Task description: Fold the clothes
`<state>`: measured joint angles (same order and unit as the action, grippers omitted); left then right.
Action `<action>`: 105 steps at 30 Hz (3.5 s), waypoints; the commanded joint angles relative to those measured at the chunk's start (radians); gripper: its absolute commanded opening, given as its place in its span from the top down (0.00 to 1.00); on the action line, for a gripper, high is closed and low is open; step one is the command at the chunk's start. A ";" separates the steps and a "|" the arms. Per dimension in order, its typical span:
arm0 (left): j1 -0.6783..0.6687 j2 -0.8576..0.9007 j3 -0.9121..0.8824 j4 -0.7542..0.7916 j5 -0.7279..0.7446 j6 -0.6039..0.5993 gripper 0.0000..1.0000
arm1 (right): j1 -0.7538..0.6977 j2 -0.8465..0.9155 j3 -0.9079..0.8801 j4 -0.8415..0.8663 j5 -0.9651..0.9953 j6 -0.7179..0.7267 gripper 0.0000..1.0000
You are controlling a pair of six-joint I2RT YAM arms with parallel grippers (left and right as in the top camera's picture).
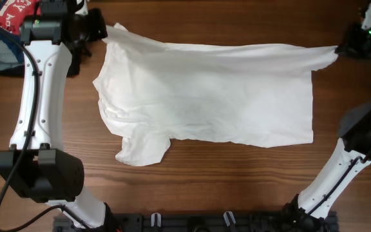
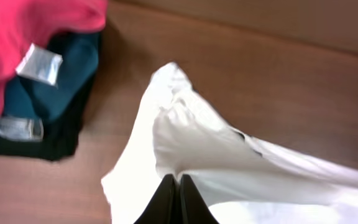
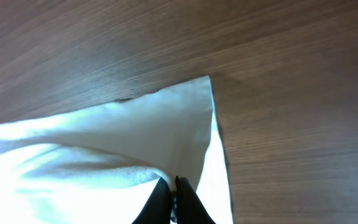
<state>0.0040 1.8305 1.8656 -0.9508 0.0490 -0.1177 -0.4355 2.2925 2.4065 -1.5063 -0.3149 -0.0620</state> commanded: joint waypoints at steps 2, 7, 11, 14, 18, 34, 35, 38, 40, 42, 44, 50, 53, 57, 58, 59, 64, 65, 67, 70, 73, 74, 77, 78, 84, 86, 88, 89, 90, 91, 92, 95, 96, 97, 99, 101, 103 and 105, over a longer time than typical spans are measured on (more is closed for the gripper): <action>0.008 -0.010 0.014 -0.056 -0.041 0.005 0.96 | 0.018 -0.031 -0.005 -0.001 -0.015 -0.017 0.96; 0.008 0.004 0.013 -0.110 -0.092 0.005 0.96 | 0.041 -0.030 -0.081 0.000 -0.014 -0.018 0.96; 0.007 0.016 0.013 -0.166 -0.092 0.005 0.96 | 0.046 -0.030 -0.179 0.003 -0.014 -0.018 0.96; 0.008 0.027 0.012 -0.209 -0.092 0.005 0.96 | 0.046 -0.030 -0.244 0.002 0.001 -0.017 0.96; 0.007 0.049 0.012 -0.248 -0.092 0.005 0.96 | 0.046 -0.030 -0.289 0.005 0.005 -0.017 0.96; 0.007 0.141 0.012 -0.345 -0.092 0.005 0.74 | 0.047 -0.030 -0.307 -0.038 0.005 -0.044 0.79; 0.007 0.141 0.012 -0.345 -0.092 0.005 0.67 | 0.047 -0.030 -0.307 -0.040 0.005 -0.044 0.78; 0.007 0.141 0.012 -0.345 -0.092 0.005 0.40 | 0.047 -0.030 -0.307 -0.034 0.004 -0.044 0.75; 0.007 0.141 0.012 -0.328 -0.092 0.005 0.27 | 0.048 -0.030 -0.307 -0.010 0.004 -0.044 0.74; 0.007 0.141 0.012 -0.259 -0.071 0.016 0.20 | 0.058 -0.030 -0.307 0.030 0.000 -0.060 0.73; 0.007 0.146 0.012 -0.154 0.013 0.115 0.18 | 0.085 -0.030 -0.307 0.071 -0.003 -0.098 0.68; 0.005 0.233 0.012 0.127 0.055 0.250 0.16 | 0.180 -0.030 -0.307 0.190 0.039 -0.100 0.61; -0.001 0.339 0.012 0.185 0.052 0.335 0.15 | 0.185 -0.030 -0.307 0.204 0.055 -0.068 0.62; 0.000 0.407 0.012 0.220 0.028 0.367 0.14 | 0.185 -0.030 -0.307 0.190 0.057 -0.068 0.61; 0.001 0.417 0.012 0.229 0.028 0.378 0.14 | 0.185 -0.030 -0.307 0.187 0.057 -0.068 0.61; 0.001 0.429 0.012 0.241 0.029 0.399 0.13 | 0.185 -0.030 -0.307 0.185 0.057 -0.067 0.62; 0.001 0.486 0.012 0.288 0.029 0.429 0.10 | 0.186 -0.030 -0.307 0.185 0.057 -0.066 0.62; 0.001 0.495 0.012 0.294 0.029 0.428 0.11 | 0.186 -0.030 -0.307 0.185 0.057 -0.066 0.61; 0.001 0.513 0.012 0.309 0.029 0.427 0.11 | 0.186 -0.030 -0.307 0.183 0.057 -0.066 0.61; -0.002 0.515 0.012 0.313 0.068 0.425 0.20 | 0.186 -0.030 -0.307 0.183 0.057 -0.060 0.62; -0.005 0.518 0.012 0.328 0.082 0.425 0.24 | 0.186 -0.030 -0.307 0.185 0.057 -0.042 0.61; -0.006 0.520 0.012 0.335 0.082 0.425 0.28 | 0.186 -0.030 -0.307 0.185 0.057 -0.042 0.62; -0.006 0.522 0.012 0.340 0.082 0.425 0.64 | 0.186 -0.030 -0.307 0.186 0.057 -0.042 0.61; -0.007 0.522 0.012 0.342 0.082 0.425 0.77 | 0.186 -0.030 -0.307 0.187 0.057 -0.042 0.62; -0.008 0.522 0.012 0.350 0.085 0.424 0.96 | 0.186 -0.030 -0.307 0.190 0.057 -0.042 0.62; -0.008 0.520 0.013 0.354 0.084 0.406 0.96 | 0.186 -0.030 -0.307 0.190 0.057 -0.042 0.62; -0.005 0.503 0.024 0.357 0.048 0.353 0.96 | 0.186 -0.030 -0.307 0.190 0.057 -0.042 0.62; 0.000 0.491 0.034 0.357 0.029 0.320 0.96 | 0.186 -0.030 -0.307 0.190 0.057 -0.042 0.62; 0.009 0.472 0.048 0.356 0.020 0.289 0.96 | 0.186 -0.030 -0.307 0.190 0.057 -0.042 0.62; 0.018 0.452 0.061 0.357 0.021 0.264 0.96 | 0.186 -0.030 -0.307 0.190 0.057 -0.042 0.62; 0.024 0.436 0.072 0.357 0.021 0.242 0.96 | 0.186 -0.030 -0.307 0.187 0.057 -0.042 0.62; 0.035 0.387 0.086 0.352 0.020 0.162 0.96 | 0.186 -0.028 -0.307 0.176 0.079 -0.040 0.62; 0.036 0.379 0.086 0.345 0.021 0.161 0.96 | 0.185 -0.027 -0.307 0.176 0.099 -0.040 0.62; 0.035 0.373 0.086 0.332 0.020 0.161 0.96 | 0.185 -0.026 -0.307 0.178 0.113 -0.040 0.62; 0.035 0.373 0.086 0.308 0.020 0.160 0.96 | 0.185 -0.024 -0.307 0.190 0.140 -0.040 0.62; 0.038 0.373 0.086 0.289 -0.018 0.105 0.96 | 0.185 -0.024 -0.307 0.215 0.164 -0.040 0.62; 0.045 0.373 0.086 0.288 -0.043 0.064 0.96 | 0.185 -0.021 -0.307 0.241 0.185 -0.040 0.62; 0.055 0.373 0.086 0.287 -0.042 0.053 0.96 | 0.185 -0.010 -0.307 0.257 0.205 -0.040 0.61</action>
<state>0.0372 2.2234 1.9366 -0.6651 0.0475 0.0040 -0.2493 2.2913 2.1021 -1.2663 -0.1699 -0.1093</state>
